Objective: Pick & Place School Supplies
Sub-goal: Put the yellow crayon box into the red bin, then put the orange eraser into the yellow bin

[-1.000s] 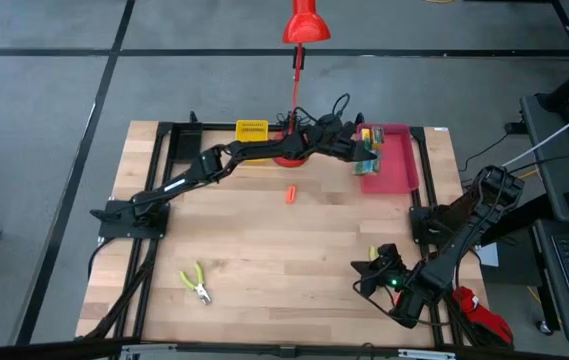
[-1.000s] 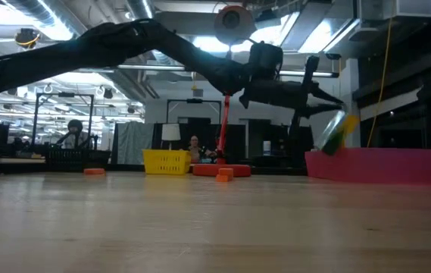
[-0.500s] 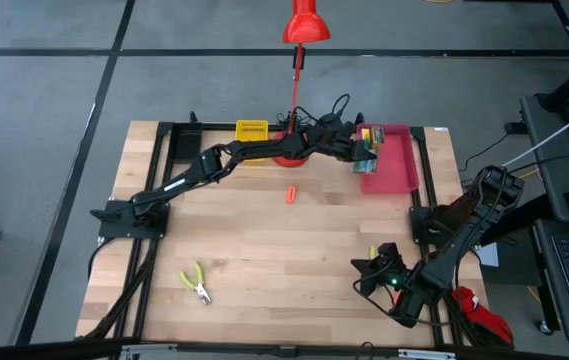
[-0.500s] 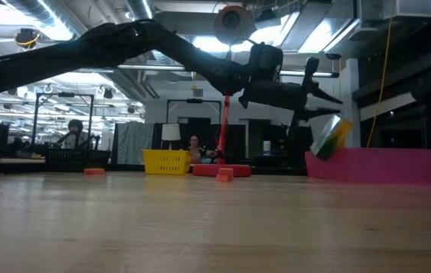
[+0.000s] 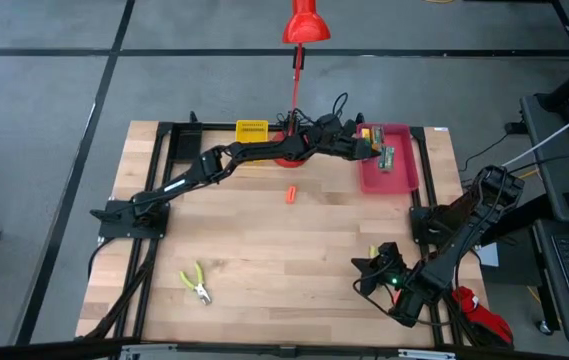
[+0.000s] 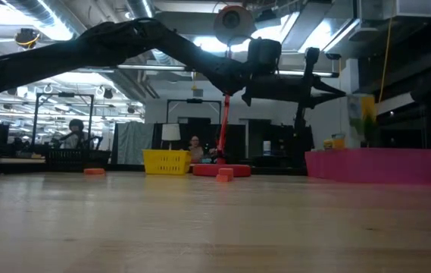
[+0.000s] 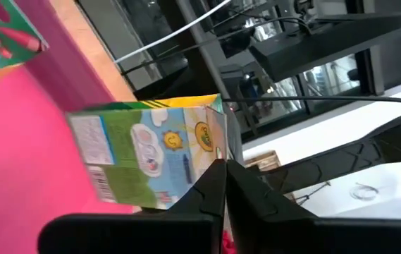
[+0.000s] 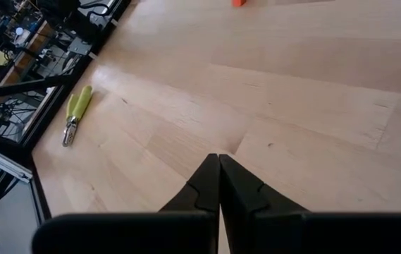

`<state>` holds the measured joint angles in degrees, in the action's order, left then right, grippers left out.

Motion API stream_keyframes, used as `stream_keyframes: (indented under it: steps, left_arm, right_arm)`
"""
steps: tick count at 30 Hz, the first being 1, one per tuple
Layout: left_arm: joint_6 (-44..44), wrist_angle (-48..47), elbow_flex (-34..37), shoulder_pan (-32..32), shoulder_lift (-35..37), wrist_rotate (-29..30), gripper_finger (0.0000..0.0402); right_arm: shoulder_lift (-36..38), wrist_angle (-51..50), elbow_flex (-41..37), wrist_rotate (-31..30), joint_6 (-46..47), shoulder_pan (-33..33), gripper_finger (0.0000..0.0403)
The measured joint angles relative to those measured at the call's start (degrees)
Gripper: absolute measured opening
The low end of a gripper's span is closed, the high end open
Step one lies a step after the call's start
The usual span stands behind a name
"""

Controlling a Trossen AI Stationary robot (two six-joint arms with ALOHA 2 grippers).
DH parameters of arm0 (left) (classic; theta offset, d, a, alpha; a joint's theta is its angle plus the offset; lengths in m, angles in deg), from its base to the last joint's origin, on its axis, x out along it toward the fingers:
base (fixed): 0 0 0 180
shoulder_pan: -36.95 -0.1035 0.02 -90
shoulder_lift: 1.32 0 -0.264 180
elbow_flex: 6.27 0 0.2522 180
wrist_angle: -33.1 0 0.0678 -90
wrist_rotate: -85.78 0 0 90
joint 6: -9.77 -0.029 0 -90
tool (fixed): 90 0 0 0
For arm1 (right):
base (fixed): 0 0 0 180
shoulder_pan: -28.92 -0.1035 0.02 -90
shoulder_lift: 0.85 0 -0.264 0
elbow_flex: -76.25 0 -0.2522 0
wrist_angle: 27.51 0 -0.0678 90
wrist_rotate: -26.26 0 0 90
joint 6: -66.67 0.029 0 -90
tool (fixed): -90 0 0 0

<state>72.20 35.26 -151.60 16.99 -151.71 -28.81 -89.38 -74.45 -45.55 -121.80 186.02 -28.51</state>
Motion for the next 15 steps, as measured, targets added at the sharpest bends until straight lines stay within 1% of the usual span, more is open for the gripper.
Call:
stream_keyframes:
  steps: [5,11,15]
  left_arm:
    - [-0.76,-0.78,0.0,0.55,0.0,3.01,0.0016]
    - [-1.81,-3.98,0.0,0.52,0.0,3.05,0.0048]
    - [-1.93,-3.71,0.0,0.52,0.0,3.07,0.007]
  right_arm:
    - [0.0,-0.51,0.0,0.0,0.0,0.0,0.0006]
    - [0.0,-0.81,0.0,-0.87,0.2,0.0,0.0006]
    - [0.0,-1.15,0.0,-1.51,0.2,0.07,0.0006]
